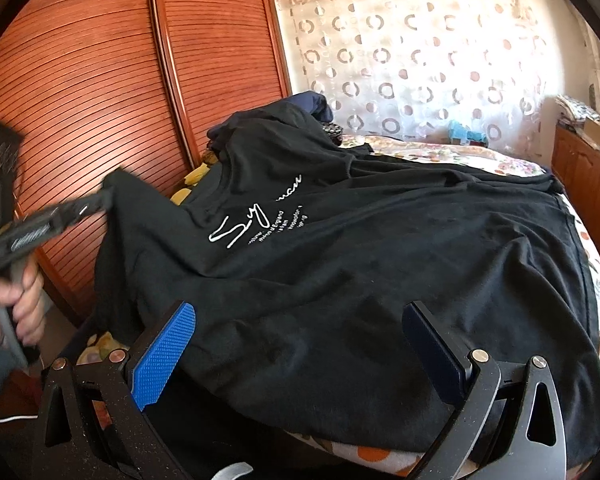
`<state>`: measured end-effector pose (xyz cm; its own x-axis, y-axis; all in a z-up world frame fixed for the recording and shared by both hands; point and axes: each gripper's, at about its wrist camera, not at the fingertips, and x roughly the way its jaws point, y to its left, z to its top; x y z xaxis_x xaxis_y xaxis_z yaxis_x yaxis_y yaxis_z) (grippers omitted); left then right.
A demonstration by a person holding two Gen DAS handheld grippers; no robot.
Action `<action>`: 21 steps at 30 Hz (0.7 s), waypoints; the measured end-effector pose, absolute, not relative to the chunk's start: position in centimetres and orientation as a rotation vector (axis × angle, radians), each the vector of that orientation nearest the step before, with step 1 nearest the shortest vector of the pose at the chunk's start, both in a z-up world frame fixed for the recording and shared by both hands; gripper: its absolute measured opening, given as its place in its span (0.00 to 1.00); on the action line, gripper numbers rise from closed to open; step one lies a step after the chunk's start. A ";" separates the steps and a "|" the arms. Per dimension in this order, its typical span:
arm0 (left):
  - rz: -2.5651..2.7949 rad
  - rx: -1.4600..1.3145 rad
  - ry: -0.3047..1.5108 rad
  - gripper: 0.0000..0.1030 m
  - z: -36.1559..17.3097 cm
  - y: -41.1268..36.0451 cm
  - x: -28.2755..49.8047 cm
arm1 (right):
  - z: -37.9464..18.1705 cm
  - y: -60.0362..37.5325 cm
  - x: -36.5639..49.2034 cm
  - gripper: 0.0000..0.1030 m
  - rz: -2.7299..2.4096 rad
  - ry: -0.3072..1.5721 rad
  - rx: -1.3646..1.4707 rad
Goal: Fold small clothes
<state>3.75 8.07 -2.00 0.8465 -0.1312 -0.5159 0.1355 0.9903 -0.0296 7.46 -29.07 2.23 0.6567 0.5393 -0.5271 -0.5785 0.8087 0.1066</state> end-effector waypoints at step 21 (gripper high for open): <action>-0.086 -0.049 0.621 0.66 -0.8 13.4 4.7 | 0.6 -21.1 10.8 0.38 1.028 0.691 -0.147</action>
<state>4.70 13.41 -0.77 0.8098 -0.0946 -0.5790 0.0654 0.9953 -0.0712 10.84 -21.14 0.57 0.3274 0.7370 -0.5913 -0.8259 0.5272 0.1999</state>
